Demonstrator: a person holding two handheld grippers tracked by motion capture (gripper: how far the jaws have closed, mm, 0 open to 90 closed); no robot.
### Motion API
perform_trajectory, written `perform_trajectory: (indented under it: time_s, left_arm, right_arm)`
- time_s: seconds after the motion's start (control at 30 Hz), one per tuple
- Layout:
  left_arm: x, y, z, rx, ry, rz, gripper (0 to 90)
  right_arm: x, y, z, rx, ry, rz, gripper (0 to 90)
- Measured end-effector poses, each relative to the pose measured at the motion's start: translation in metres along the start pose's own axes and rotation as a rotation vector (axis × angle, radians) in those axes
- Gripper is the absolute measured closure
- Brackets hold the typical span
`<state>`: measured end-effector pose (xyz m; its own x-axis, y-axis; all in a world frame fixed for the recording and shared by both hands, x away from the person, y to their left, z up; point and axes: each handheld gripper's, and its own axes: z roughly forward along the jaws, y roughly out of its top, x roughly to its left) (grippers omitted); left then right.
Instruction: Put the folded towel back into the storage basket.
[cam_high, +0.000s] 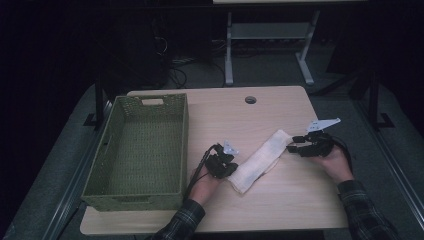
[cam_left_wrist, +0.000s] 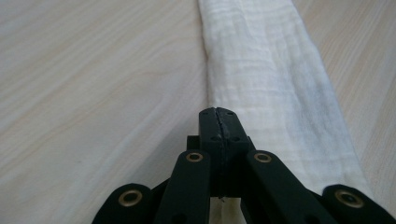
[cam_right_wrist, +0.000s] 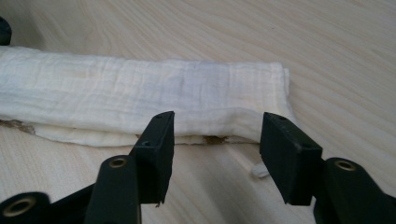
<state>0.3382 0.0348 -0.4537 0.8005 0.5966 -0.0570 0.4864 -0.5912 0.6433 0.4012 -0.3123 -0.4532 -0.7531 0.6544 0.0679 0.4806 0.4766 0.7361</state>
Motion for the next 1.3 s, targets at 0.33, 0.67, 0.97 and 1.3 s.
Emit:
perform_trajectory:
  time_s: [0.33, 0.67, 0.97, 1.3]
  left_arm:
    - [-0.011, -0.002, 0.002, 0.040, -0.100, 0.083, 89.7]
    - [-0.040, -0.002, 0.006, 0.050, -0.237, 0.178, 89.7]
    - [-0.078, 0.006, 0.017, 0.047, -0.343, 0.291, 89.6]
    - [-0.080, 0.021, 0.014, -0.020, -0.369, 0.347, 73.9]
  right_arm:
    - [0.000, 0.001, -0.003, -0.013, -0.013, 0.002, 40.3]
    - [0.000, 0.003, -0.003, -0.020, -0.014, -0.012, 39.4]
    - [0.003, 0.004, -0.004, -0.024, -0.020, -0.010, 39.2]
    - [0.004, 0.004, -0.003, -0.020, -0.023, -0.019, 39.1]
